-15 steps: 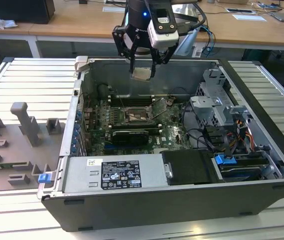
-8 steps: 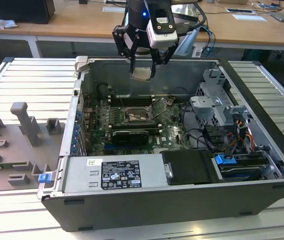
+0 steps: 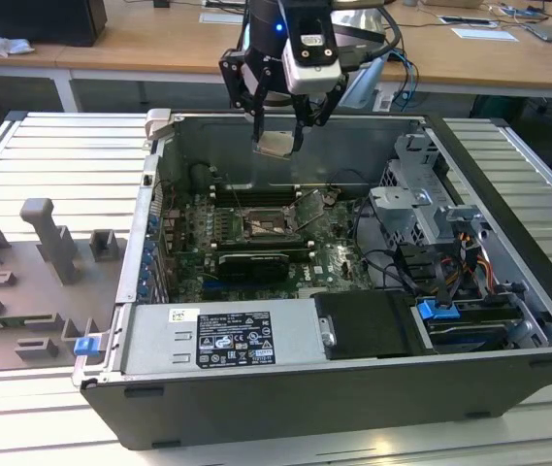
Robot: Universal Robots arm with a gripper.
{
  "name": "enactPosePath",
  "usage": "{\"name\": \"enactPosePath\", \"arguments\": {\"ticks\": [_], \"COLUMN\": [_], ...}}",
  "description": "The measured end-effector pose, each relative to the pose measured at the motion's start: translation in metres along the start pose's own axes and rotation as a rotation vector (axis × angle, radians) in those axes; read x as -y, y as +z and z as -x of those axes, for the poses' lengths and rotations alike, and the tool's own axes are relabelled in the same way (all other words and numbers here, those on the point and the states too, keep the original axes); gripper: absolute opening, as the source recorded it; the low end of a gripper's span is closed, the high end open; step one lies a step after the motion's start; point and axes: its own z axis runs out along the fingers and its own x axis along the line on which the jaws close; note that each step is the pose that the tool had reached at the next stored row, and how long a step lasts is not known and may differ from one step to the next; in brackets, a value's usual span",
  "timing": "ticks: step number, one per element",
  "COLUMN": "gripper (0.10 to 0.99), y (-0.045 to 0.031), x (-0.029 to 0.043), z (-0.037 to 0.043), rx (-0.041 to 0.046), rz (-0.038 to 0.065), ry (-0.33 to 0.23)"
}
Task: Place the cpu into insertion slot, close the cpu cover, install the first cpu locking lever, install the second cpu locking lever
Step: 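Place the cpu into insertion slot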
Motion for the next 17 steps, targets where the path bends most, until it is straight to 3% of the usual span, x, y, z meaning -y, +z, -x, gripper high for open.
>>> {"name": "enactPosePath", "arguments": {"ticks": [17], "gripper": [0.533], "y": [0.0023], "x": [0.0003], "z": [-0.0001], "rx": [0.0106], "rz": [0.002], "ry": [0.118]}}
